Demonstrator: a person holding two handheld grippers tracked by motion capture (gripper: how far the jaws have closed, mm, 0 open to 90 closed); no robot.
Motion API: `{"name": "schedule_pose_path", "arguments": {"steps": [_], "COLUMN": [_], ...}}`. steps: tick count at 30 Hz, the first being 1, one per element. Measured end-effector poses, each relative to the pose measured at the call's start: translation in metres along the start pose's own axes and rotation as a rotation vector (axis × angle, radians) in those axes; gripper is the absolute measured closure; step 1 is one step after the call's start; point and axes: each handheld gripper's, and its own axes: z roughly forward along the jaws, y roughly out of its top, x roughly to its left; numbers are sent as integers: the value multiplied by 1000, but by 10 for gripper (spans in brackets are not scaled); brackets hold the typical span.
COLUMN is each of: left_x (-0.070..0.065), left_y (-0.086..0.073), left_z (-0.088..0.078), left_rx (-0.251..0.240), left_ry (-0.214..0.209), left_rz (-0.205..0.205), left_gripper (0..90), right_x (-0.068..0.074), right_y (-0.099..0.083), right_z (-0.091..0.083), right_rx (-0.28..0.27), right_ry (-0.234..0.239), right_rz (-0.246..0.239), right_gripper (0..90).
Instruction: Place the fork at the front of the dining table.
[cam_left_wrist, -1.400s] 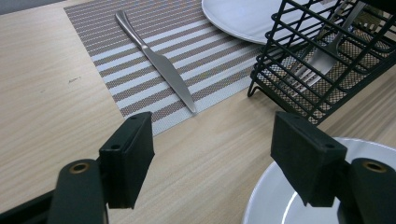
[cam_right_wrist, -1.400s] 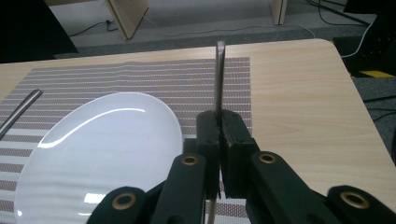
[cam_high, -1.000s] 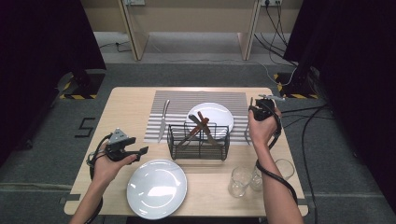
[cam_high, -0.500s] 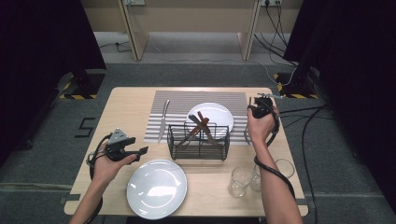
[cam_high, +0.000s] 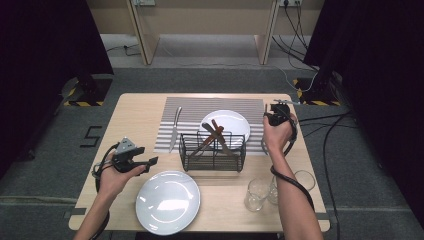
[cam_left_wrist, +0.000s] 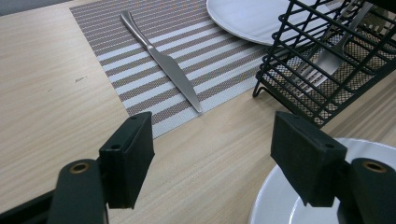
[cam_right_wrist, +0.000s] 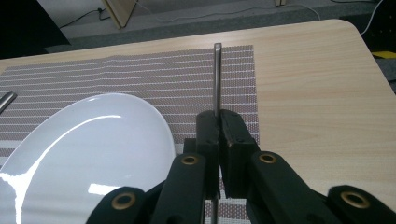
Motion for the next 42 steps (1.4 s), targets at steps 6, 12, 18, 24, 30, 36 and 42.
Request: {"name": "schedule_pose_path", "arguments": {"steps": [6, 12, 18, 24, 30, 36, 42], "left_x": [0, 1, 0, -2, -1, 0, 0], "left_y": [0, 0, -1, 0, 0, -1, 0], "left_z": [0, 0, 1, 2, 2, 2, 2], "left_rx": [1, 1, 3, 4, 5, 4, 4], "left_ry": [-1, 2, 0, -3, -1, -2, -2], "left_rz": [0, -3, -1, 2, 0, -1, -2], "left_gripper": [294, 294, 294, 294, 294, 294, 294], "right_x": [-2, -3, -4, -6, -4, -2, -2], "right_y": [0, 2, 5, 13, 13, 11, 10], "right_z": [2, -2, -12, -19, -13, -6, -3], "right_rx": [0, 5, 4, -18, 3, 17, 22], "right_ry": [4, 9, 14, 25, 13, 8, -2], "right_rz": [9, 9, 9, 28, 23, 21, 19], "right_gripper": [871, 873, 874, 874, 874, 874, 873]}}
